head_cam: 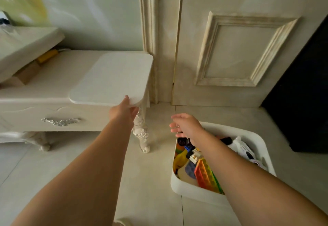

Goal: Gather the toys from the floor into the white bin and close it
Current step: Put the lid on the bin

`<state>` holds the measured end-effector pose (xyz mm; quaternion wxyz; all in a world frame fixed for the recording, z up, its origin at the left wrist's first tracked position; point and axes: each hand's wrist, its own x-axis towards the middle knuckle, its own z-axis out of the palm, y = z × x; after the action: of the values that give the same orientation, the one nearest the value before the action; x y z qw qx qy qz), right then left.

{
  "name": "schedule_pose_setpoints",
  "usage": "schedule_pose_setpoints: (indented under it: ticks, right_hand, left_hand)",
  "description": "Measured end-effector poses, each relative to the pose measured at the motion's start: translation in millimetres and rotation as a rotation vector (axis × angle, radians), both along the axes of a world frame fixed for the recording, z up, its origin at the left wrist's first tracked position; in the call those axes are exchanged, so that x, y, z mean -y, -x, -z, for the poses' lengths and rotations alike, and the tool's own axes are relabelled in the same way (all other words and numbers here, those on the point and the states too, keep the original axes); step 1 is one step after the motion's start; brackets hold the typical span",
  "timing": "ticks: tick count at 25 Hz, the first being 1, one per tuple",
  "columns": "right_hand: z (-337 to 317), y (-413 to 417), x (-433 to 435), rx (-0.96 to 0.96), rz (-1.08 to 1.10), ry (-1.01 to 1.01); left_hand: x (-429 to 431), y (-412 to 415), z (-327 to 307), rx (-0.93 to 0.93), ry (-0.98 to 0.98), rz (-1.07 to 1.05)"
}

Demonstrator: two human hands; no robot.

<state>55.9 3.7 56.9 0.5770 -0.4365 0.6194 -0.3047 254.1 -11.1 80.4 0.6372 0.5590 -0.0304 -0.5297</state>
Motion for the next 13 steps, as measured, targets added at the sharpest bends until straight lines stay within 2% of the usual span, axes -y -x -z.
schedule_pose_setpoints:
  ticks: [3,7,10,13]
  right_hand:
    - [-6.0,22.7,-3.4,0.026,0.099,-0.009]
    - [-19.4,45.3,-15.7,0.063,0.212,0.024]
    - [-26.5,66.2,-21.8,0.153,0.383,0.013]
    - [-32.1,100.0,-26.2,0.263,0.701,0.030]
  left_hand:
    - [-5.4,2.8,-3.1,0.067,0.007,0.045]
    - [-22.4,11.9,-24.6,-0.013,0.063,0.022]
    - [-36.4,29.3,-32.7,0.000,0.075,0.206]
    - [-46.4,47.4,-34.8,0.100,0.065,0.457]
